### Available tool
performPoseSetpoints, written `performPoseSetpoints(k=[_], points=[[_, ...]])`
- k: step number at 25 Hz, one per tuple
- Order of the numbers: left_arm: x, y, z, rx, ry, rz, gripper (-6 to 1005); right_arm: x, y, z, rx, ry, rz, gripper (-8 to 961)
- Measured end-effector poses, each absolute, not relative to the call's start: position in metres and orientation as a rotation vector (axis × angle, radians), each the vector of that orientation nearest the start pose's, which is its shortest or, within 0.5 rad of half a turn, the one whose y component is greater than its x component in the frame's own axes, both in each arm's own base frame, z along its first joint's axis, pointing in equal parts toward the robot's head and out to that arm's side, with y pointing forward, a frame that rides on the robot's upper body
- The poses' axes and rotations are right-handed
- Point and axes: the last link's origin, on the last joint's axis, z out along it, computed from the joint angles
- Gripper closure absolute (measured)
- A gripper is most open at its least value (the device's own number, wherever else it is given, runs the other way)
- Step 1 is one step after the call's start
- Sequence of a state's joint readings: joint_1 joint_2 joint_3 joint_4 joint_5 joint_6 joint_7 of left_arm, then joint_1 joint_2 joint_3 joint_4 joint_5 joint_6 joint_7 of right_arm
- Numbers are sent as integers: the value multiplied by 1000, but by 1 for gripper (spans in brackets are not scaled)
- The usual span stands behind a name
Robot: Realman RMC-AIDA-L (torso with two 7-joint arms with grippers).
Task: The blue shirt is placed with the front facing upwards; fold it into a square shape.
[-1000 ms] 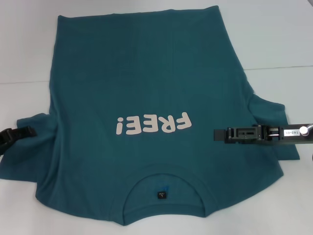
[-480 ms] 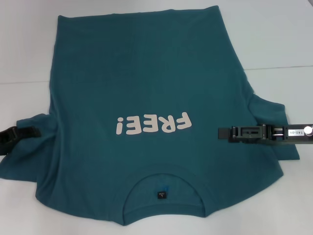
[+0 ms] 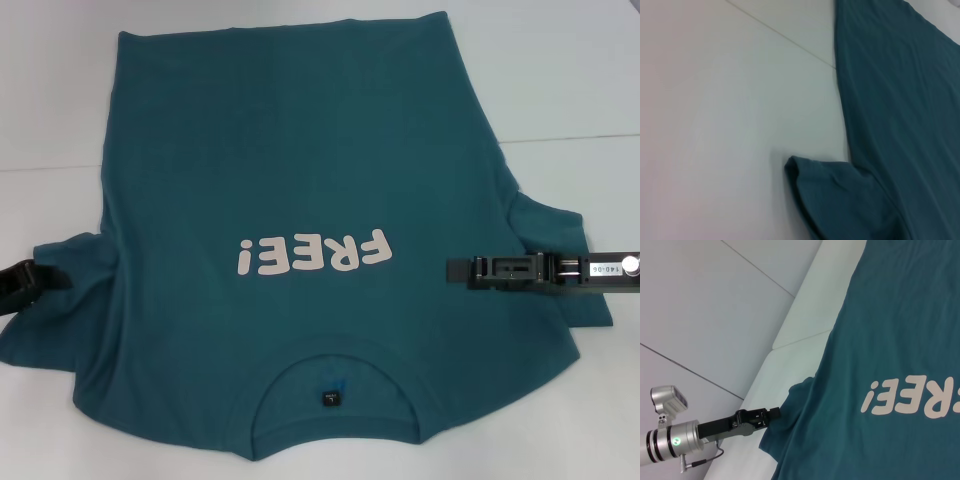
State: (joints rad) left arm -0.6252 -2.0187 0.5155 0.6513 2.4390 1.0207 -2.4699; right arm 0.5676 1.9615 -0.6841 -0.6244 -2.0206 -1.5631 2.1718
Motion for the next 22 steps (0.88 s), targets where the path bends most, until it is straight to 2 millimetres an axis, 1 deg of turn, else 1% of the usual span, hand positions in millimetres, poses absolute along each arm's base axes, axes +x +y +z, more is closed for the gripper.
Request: performPoseSetpoints(k=[5, 11, 16, 22], points=[[-342, 392, 50, -1727, -1757, -415, 643, 275, 349, 41, -2419, 1652, 736, 134], [-341, 393, 50, -1732, -1751, -416, 884, 276, 348, 42, -2415, 1653, 746, 134], [-341, 394, 55, -1730, -1730, -416, 967, 276, 348, 43, -2415, 1653, 746, 134], [-338, 401, 66, -1741, -1655, -404, 967, 276, 348, 43, -2414, 1654, 748, 135]])
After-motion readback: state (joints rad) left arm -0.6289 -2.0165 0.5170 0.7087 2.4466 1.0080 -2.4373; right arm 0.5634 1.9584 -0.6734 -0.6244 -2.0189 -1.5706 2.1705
